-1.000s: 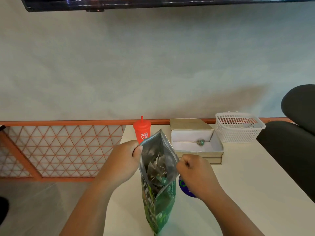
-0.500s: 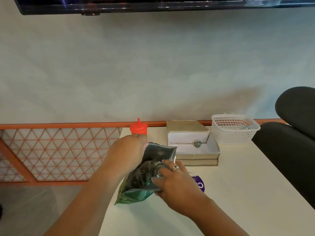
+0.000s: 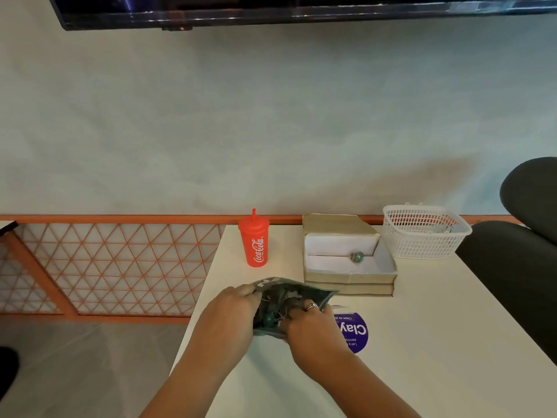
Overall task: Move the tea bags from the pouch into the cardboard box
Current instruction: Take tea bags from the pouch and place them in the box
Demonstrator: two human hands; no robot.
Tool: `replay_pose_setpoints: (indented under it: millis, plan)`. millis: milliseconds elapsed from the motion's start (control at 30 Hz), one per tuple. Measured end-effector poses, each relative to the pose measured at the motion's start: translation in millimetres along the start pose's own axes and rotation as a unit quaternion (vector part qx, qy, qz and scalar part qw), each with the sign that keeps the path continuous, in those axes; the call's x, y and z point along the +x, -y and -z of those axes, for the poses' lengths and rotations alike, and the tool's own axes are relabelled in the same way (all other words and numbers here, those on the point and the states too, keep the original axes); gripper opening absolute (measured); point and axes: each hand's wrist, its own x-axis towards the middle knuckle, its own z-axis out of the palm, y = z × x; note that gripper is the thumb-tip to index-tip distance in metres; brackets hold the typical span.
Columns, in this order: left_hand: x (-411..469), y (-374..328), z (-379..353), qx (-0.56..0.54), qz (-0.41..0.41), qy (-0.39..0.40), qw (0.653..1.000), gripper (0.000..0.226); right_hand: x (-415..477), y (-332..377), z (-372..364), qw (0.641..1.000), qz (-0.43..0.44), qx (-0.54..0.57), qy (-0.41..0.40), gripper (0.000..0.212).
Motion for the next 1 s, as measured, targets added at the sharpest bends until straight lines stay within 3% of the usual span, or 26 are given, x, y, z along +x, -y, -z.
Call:
replay_pose_setpoints:
  millis: [67, 167, 300, 367, 467, 567, 633, 767, 1000]
  plan:
    - [-3, 2, -4, 0.005, 0.011, -0.032, 0.999, 0.065, -1, 2, 0, 1.000, 0.006, -0.016, 0.023, 0.036]
    - [-8, 4, -9, 0.001, 0.049, -0.058, 0.997, 0.071, -6, 2, -2, 1.000, 0.013, -0.001, 0.025, 0.033]
    - [-11, 3, -14, -0.079, 0.098, -0.055, 0.991, 0.072, -15, 0, 2, 0.999, 0.044, 0.022, -0.008, 0.036]
    - [-10, 0, -12, -0.103, 0.116, -0.057, 0.986, 0.072, -22, -4, 7, 0.991, 0.067, 0.099, -0.059, 0.036]
    - [-6, -3, -7, -0.123, 0.134, -0.052, 0.982, 0.078, -28, -17, 11, 0.940, 0.074, 0.276, -0.186, 0.035]
    - [-2, -4, -6, -0.168, 0.139, -0.030, 0.975, 0.084, -22, -44, 6, 0.888, -0.019, 0.361, -0.285, 0.022]
    - [0, -4, -5, -0.185, 0.136, -0.019, 0.973, 0.085, -11, -67, -2, 0.883, -0.084, 0.375, -0.271, 0.018]
    - [7, -3, -5, -0.205, 0.138, -0.021, 0.969, 0.086, 14, -110, -22, 0.890, -0.179, 0.376, -0.188, 0.029]
    - [19, -4, -13, -0.221, 0.165, -0.030, 0.961, 0.085, 60, -159, -57, 0.923, -0.232, 0.305, -0.028, 0.047]
